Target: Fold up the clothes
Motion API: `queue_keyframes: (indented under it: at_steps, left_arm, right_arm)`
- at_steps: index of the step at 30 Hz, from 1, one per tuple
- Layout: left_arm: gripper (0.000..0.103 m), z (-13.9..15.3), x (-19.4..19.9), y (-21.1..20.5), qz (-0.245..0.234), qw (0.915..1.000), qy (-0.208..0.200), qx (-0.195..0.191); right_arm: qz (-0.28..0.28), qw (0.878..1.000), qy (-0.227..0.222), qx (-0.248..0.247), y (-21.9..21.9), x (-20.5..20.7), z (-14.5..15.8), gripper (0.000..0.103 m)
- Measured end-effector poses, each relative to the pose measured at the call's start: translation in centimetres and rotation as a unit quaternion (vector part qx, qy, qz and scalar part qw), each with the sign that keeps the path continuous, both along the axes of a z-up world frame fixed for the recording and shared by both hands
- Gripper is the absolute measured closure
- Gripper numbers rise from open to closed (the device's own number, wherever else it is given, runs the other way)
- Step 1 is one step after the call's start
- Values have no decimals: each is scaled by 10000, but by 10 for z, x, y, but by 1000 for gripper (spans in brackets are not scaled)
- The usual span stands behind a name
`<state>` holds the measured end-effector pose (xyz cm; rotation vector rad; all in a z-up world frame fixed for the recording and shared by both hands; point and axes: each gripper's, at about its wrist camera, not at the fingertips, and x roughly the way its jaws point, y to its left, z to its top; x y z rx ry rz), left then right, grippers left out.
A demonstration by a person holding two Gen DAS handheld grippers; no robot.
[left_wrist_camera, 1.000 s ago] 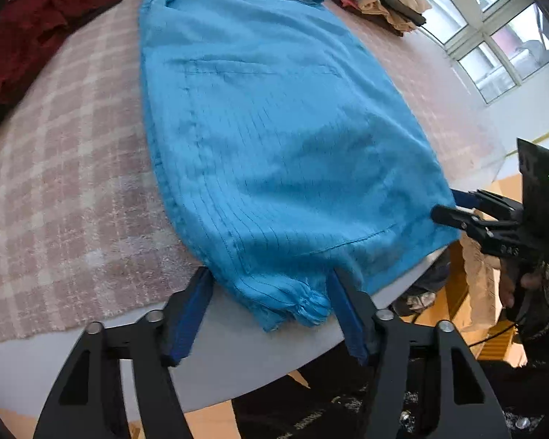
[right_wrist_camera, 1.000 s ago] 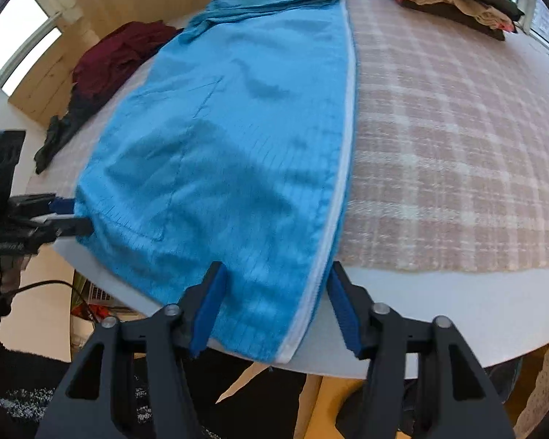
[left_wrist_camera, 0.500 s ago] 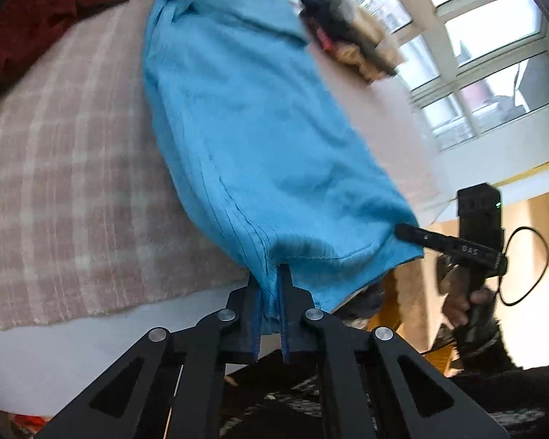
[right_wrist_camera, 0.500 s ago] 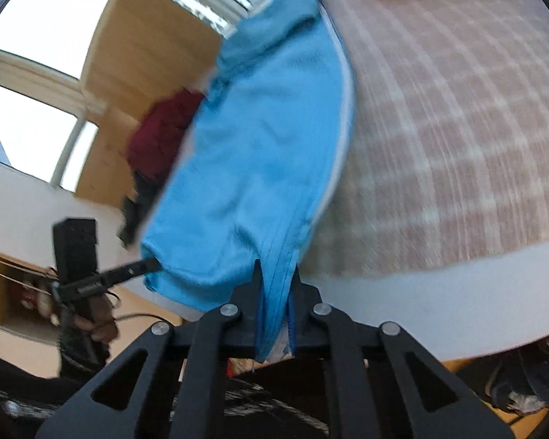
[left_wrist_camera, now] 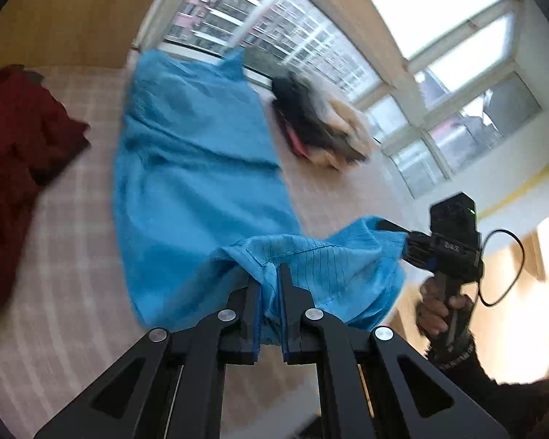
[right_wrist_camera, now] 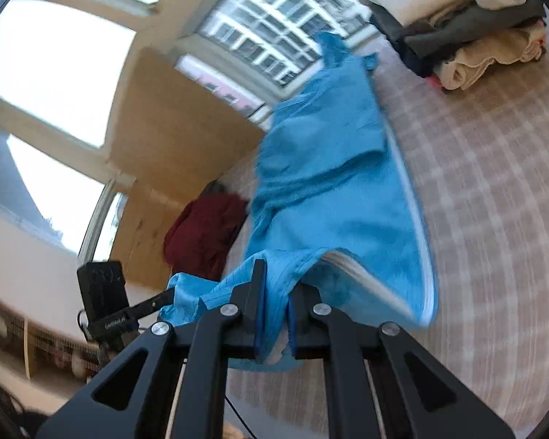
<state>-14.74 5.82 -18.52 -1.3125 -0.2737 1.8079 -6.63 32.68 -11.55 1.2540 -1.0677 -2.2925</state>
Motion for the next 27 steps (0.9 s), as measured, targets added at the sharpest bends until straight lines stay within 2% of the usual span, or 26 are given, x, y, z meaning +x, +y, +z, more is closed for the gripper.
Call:
queue_keyframes:
  at_steps: [3, 6, 8, 10, 11, 13, 16, 17, 18, 20, 22, 23, 24, 25, 26, 27]
  left_arm:
    - [96, -29, -46, 16, 131, 9996, -148, -190]
    - [96, -63, -76, 26, 100, 9981, -355, -497]
    - [94, -87, -97, 33, 179, 9953, -573, -759]
    - [94, -100, -108, 32, 254, 9932, -808, -804]
    - [91, -104, -113, 32, 303, 9922, -931, -770]
    - [86, -107, -121, 31, 353, 9906, -1109, -721]
    - [79, -94, -122, 31, 277, 9924, -1003, -657]
    - [77, -88, -122, 30, 247, 9935, -920, -625]
    - [70, -82, -121, 30, 217, 9945, -837, -594]
    - [60, -67, -120, 30, 159, 9965, -623, -543]
    - [46, -51, -117, 32, 61, 9978, -229, -625]
    - [33, -43, -116, 32, 9, 9977, -24, -674]
    - [26, -39, -118, 36, -49, 9972, 64, -746]
    - [27, -40, -121, 39, -76, 9962, 70, -864]
    - [28, -41, -124, 42, -91, 9950, 61, -998]
    - [28, -41, -124, 42, -108, 9942, 90, -1070]
  right_arm:
    - [-81, 9988, -404, 262, 4, -42, -23, 93]
    - [-97, 9938, -1035, 394, 6, -85, -57, 91]
    - [-149, 9882, -1475, 380, 10, -109, -79, 75]
    - [-304, 9819, -1864, 102, 21, -122, -94, 71]
    - [-358, 9806, -1928, -34, 26, -124, -97, 67]
    - [-416, 9807, -1908, -107, 37, -124, -93, 59]
    - [-415, 9845, -1677, 284, 50, -113, -72, 59]
    - [-410, 9853, -1582, 502, 52, -109, -62, 59]
    - [-414, 9861, -1403, 792, 52, -103, -50, 59]
    - [-141, 9870, -904, 1324, 38, -95, -29, 59]
    - [378, 9758, -569, 2076, 6, -97, -14, 59]
    - [570, 9654, -515, 2492, -9, -101, -13, 57]
    - [759, 9512, -447, 2957, -25, -106, -14, 52]
    - [932, 9356, -372, 3386, -39, -111, -17, 44]
    - [1065, 9224, -300, 3700, -48, -115, -23, 43]
    - [1188, 9144, -284, 3860, -51, -119, -30, 43]
